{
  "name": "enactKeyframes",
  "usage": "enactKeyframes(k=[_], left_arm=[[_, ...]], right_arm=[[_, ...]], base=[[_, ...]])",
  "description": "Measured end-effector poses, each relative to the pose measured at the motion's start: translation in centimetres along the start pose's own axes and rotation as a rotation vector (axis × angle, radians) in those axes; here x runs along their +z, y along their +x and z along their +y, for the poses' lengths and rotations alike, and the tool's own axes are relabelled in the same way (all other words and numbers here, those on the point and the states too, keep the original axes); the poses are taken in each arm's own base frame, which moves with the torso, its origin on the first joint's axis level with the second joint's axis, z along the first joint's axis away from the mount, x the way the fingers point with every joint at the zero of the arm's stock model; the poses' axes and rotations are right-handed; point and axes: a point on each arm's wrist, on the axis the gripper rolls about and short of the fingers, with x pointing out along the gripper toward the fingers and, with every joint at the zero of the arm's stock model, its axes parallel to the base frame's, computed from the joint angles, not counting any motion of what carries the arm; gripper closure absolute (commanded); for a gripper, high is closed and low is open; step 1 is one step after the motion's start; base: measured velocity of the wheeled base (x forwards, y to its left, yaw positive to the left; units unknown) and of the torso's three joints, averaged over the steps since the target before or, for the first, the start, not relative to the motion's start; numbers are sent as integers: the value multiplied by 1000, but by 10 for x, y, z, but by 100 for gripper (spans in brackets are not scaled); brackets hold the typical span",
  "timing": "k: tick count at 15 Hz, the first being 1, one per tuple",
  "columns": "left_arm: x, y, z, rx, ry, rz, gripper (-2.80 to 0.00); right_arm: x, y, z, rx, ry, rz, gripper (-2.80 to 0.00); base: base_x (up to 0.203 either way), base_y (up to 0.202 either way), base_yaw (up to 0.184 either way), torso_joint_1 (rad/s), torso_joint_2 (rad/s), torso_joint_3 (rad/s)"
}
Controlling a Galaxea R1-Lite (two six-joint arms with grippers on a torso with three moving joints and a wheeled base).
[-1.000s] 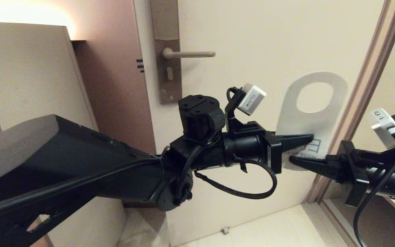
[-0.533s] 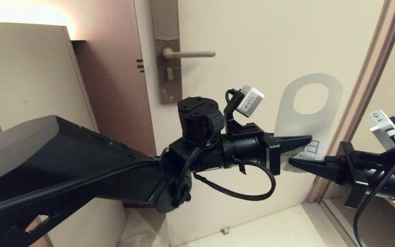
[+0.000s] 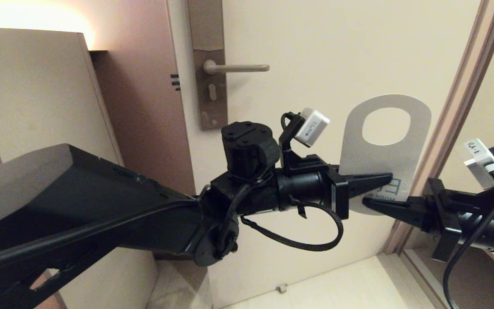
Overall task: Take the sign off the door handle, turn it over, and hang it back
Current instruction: Hand it to the other hand
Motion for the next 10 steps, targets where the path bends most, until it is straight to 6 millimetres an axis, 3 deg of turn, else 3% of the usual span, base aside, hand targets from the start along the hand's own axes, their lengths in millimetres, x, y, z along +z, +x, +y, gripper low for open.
enactKeyframes(k=[5,10], left_arm=[[2,-2,1,4,-2,-3,-280],[1,-19,6,46,-14,14,-280]], right_arm=[[-1,0,0,2,2,3,0],[-1,0,0,3,4,4,0]], base=[[0,0,0,0,0,0],[0,0,0,0,0,0]])
